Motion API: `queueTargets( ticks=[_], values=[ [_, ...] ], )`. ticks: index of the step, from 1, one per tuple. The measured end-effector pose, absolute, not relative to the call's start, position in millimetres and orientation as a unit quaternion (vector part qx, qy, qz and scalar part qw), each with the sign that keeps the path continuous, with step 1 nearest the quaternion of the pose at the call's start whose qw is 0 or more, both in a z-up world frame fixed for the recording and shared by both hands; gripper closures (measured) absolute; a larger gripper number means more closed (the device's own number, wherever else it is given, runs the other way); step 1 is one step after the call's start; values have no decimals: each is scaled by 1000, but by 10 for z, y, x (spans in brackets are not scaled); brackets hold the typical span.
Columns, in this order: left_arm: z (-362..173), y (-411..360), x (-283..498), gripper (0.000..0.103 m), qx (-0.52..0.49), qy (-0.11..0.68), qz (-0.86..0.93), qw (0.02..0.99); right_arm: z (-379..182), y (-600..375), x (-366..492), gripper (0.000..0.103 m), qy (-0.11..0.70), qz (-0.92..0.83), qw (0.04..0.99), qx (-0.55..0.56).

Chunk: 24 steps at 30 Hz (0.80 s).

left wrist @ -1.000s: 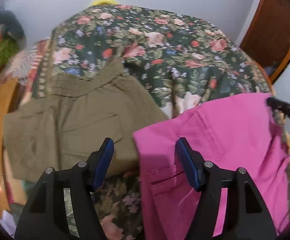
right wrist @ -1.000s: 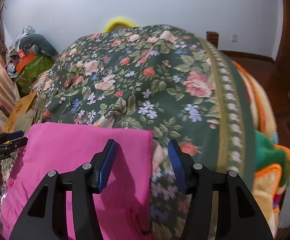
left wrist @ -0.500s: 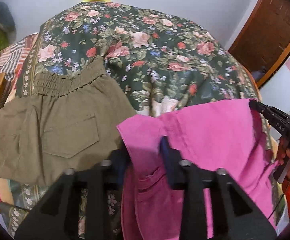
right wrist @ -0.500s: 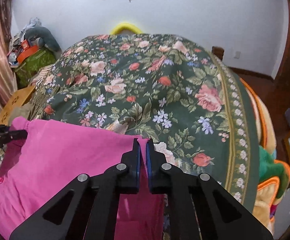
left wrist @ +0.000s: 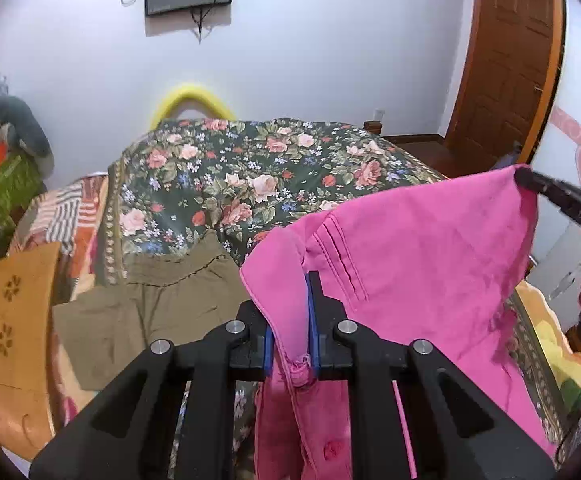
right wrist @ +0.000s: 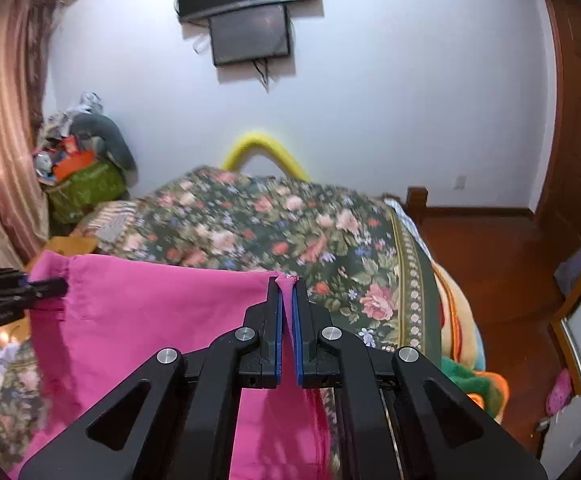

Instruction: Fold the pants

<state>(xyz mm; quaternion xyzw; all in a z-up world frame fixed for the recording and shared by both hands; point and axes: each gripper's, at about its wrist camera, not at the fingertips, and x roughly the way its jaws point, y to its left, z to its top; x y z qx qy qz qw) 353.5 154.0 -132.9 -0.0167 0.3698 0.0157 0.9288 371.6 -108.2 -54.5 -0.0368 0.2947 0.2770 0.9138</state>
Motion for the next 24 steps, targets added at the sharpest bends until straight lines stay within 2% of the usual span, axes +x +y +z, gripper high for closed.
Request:
queueTargets(
  ticks=[8, 18, 21, 24],
  values=[
    [-1270, 1345, 2852, 89, 8, 369, 11, 929, -402, -1308, 2985, 100, 291, 310, 904, -50],
    [-1733, 1016, 2059, 86, 55, 405, -3, 912, -896, -1523, 2229, 100, 341, 319, 881, -71],
    [-1913, 953, 1828, 79, 60, 418, -9, 906, -1125, -1610, 2090, 99, 369, 314, 871, -75],
    [-1993, 932, 1625, 65, 52, 421, -8, 905, -1377, -1706, 1899, 99, 398, 305, 861, -81]
  ],
)
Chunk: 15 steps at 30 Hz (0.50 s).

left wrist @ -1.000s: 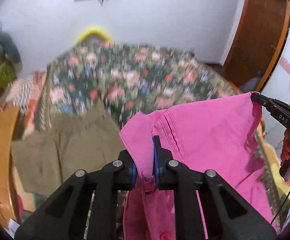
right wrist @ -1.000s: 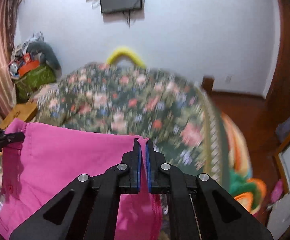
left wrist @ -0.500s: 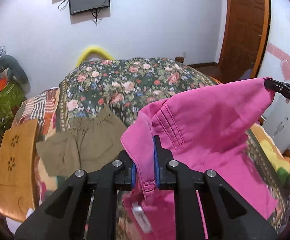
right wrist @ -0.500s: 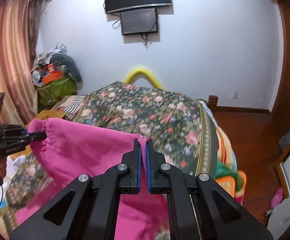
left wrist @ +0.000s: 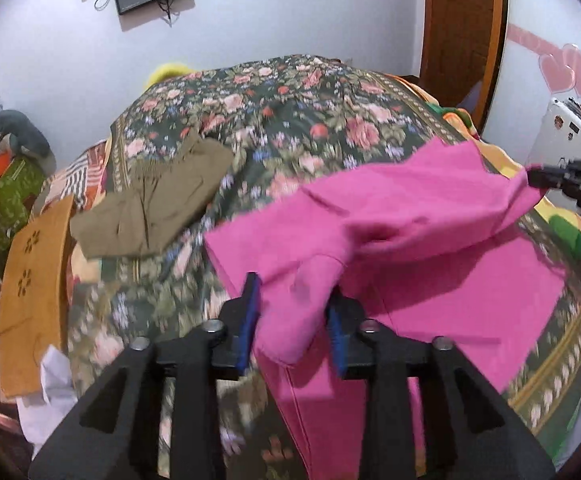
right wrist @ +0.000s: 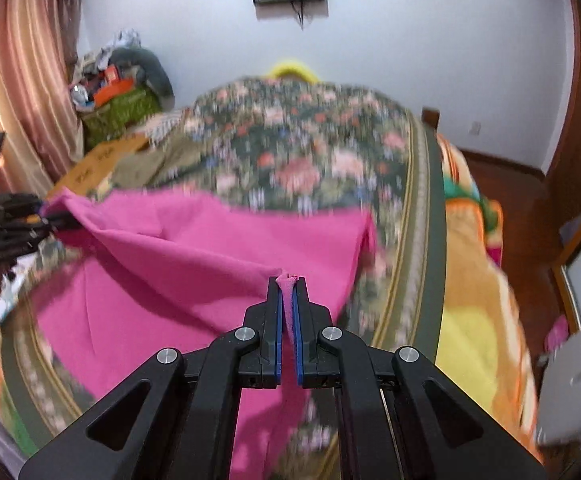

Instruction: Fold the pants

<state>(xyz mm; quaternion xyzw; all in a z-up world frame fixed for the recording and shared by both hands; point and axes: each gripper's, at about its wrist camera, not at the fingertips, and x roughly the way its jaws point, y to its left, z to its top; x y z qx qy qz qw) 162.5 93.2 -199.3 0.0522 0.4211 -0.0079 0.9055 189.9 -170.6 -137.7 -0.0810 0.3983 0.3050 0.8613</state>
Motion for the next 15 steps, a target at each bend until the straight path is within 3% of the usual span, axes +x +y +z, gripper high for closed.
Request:
queueTargets(
  ticks=[2, 9, 15],
  values=[
    [-2038, 920, 1475, 56, 40, 427, -12, 903, -1495, -1748, 1817, 99, 413, 299, 856, -85],
    [-2176, 998, 1173, 55, 29, 460, 16, 887, -1669, -1871, 1478, 98, 440, 293, 843, -96],
    [-2012, 1057, 1017, 52, 28, 453, 37, 890, -1562, -1885, 1331, 87, 440, 287, 844, -112]
  ],
)
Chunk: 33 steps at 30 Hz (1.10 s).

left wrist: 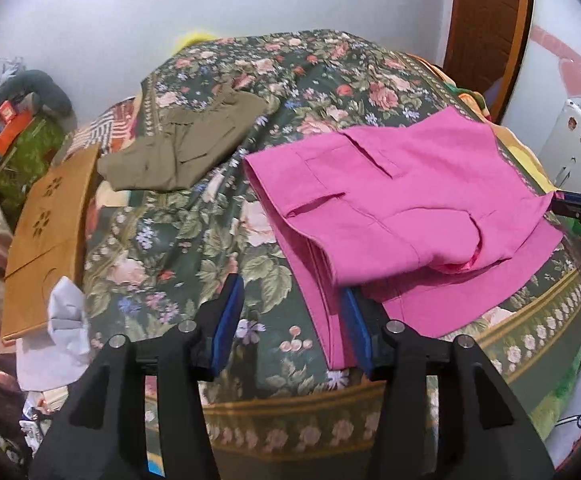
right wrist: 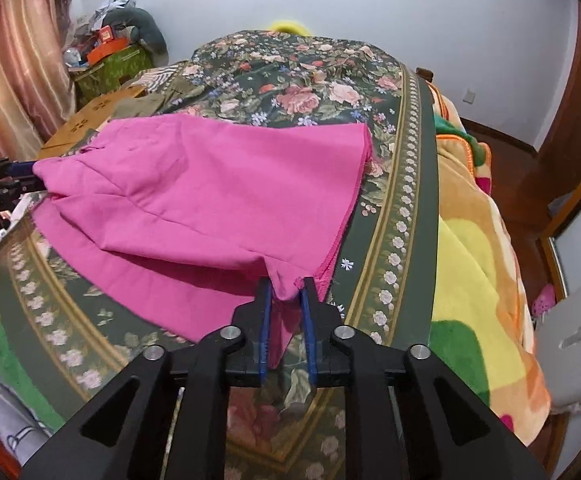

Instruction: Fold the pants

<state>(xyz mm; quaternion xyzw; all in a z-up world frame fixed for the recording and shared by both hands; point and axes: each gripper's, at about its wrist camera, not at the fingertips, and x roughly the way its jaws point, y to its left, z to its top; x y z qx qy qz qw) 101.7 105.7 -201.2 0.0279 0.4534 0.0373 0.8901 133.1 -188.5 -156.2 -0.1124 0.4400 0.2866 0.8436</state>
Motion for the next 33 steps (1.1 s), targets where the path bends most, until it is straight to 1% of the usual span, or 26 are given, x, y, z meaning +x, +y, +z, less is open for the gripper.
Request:
queueTargets(
  ticks=[2, 3, 4, 5, 7, 11, 16, 19, 25, 27, 29, 30, 33],
  values=[
    [-1895, 1045, 988, 51, 28, 446, 40, 894, -1483, -1893, 1297, 76, 434, 291, 846, -102],
    [-1842, 1037, 985, 50, 30, 442, 42, 896, -1453, -1891, 1280, 73, 431, 293, 848, -97],
    [-1771, 1007, 976, 48, 35, 434, 43, 899, -1401, -1884, 1270, 67, 427, 295, 850, -93],
    [-1734, 983, 975, 42, 42, 429, 44, 901, -1381, -1865, 1248, 64, 424, 297, 851, -91],
    [-1678, 901, 969, 38, 65, 421, 48, 903, -1322, -1811, 1227, 64, 420, 306, 850, -88],
    [-1722, 657, 995, 38, 104, 432, 18, 896, -1294, -1634, 1202, 64, 425, 332, 837, -97],
    [-1999, 375, 1059, 38, 155, 468, -16, 870, -1408, -1426, 1171, 64, 437, 354, 817, -124],
    [-2142, 287, 1134, 38, 170, 486, -23, 857, -1510, -1306, 1156, 64, 448, 366, 804, -139],
    [-2137, 204, 1281, 38, 172, 476, -41, 861, -1676, -1102, 1187, 64, 458, 371, 787, -182],
    [-2126, 166, 1310, 40, 174, 472, -46, 863, -1701, -1051, 1190, 64, 454, 374, 785, -195],
    [-2110, 155, 1357, 49, 166, 473, -54, 863, -1699, -1009, 1208, 64, 450, 379, 784, -200],
    [-2105, 156, 1383, 51, 159, 475, -58, 863, -1694, -994, 1213, 64, 449, 381, 783, -201],
    [-2076, 192, 1444, 62, 133, 477, -62, 867, -1692, -963, 1242, 64, 448, 386, 782, -199]
  ],
)
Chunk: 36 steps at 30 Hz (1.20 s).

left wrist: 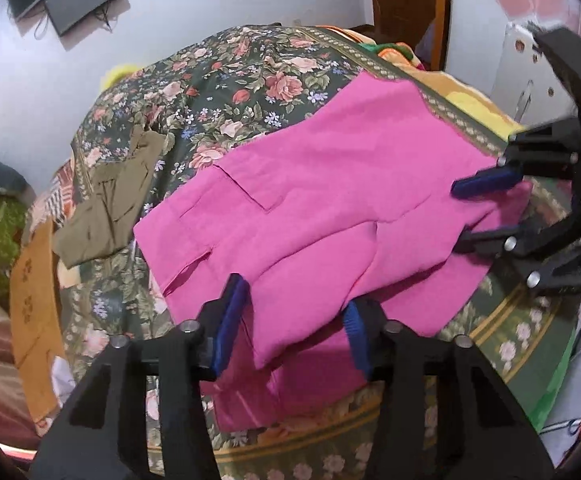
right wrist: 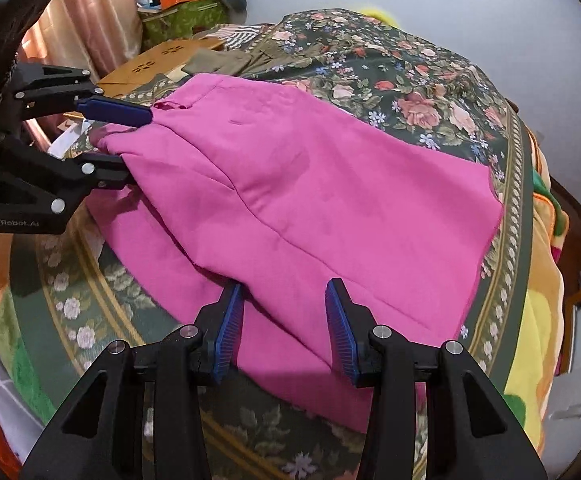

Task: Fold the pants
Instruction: 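Open both grippers and release the folded pink pants onto the bed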

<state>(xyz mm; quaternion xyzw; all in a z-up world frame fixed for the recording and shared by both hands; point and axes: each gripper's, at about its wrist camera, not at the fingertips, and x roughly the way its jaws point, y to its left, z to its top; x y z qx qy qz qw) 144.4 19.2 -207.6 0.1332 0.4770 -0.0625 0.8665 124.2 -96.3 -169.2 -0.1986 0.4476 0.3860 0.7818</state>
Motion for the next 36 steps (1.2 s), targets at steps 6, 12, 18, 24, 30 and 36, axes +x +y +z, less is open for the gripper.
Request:
queueTargets(
  ticks=[6, 12, 18, 24, 30, 36],
  values=[
    [-1970, 217, 1450, 87, 104, 470, -72, 873, -1681, -955, 1307, 97, 446, 388, 791, -161],
    [-1913, 254, 1293, 88, 85, 465, -82, 878, -1465, -1041, 1177, 97, 417, 401, 802, -148],
    [-2057, 255, 1164, 87, 58, 484, -87, 869, -1575, -1065, 1057, 97, 424, 397, 797, -166],
    [-2032, 383, 985, 66, 33, 485, -77, 870, -1675, -1189, 1042, 90, 445, 376, 797, -161],
    [-1855, 860, 734, 45, -26, 467, -20, 884, -1565, -1542, 1092, 72, 465, 347, 806, -120],
    [-1852, 1263, 757, 45, -129, 471, -1, 872, -1386, -1834, 1166, 71, 448, 304, 833, -116]
  ],
)
